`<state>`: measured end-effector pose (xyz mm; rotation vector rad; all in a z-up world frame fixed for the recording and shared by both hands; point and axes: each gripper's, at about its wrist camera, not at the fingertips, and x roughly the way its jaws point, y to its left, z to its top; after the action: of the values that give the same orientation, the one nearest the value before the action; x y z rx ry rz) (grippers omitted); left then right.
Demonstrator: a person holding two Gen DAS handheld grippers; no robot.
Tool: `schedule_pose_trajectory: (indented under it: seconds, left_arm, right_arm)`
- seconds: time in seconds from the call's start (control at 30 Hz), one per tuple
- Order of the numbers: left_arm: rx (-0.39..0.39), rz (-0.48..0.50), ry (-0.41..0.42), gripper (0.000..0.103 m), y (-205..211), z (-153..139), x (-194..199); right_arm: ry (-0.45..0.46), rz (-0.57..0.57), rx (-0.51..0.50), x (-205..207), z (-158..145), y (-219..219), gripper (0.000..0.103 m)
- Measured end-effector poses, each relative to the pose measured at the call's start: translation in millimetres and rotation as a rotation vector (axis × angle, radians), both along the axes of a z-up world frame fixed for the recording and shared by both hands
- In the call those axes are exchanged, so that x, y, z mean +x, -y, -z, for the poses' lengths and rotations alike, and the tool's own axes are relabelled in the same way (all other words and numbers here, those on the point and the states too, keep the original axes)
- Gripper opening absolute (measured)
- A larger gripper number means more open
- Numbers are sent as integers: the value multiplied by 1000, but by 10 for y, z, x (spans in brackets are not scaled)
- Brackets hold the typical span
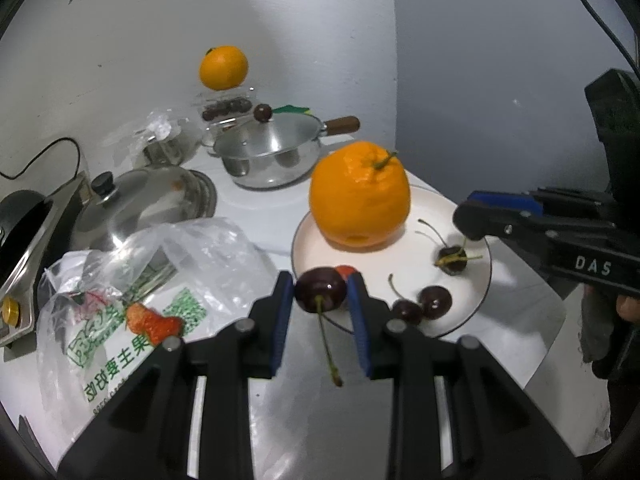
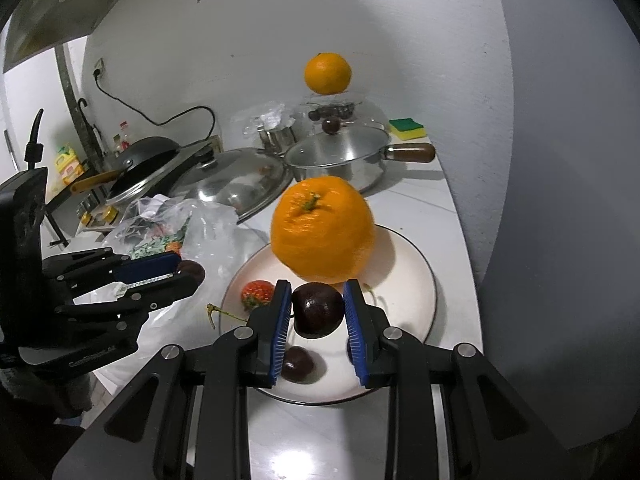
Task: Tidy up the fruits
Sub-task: 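Lower both held cherries onto the plate beside the orange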
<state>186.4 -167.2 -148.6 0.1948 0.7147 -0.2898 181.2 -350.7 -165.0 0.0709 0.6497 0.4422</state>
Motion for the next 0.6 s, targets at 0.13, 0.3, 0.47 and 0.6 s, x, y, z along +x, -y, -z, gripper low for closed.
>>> schedule_pose_trajectory:
  seconds: [0.13,0.3,0.47,0.6]
  left_arm:
    - [0,21,-11,29,88,29,36]
    - [0,49,-29,29,238,76,78]
    - [-1,72,-42,29,376,118,115]
    - [-5,95,-53,29,499,149,142]
  right_arm:
    - [-7,12,7,43,45,93,29]
    - [-12,20,13,93,93,178,29]
    - [-19,26,17,150,141,268,29]
    - [-26,30,16,186,174,337,29]
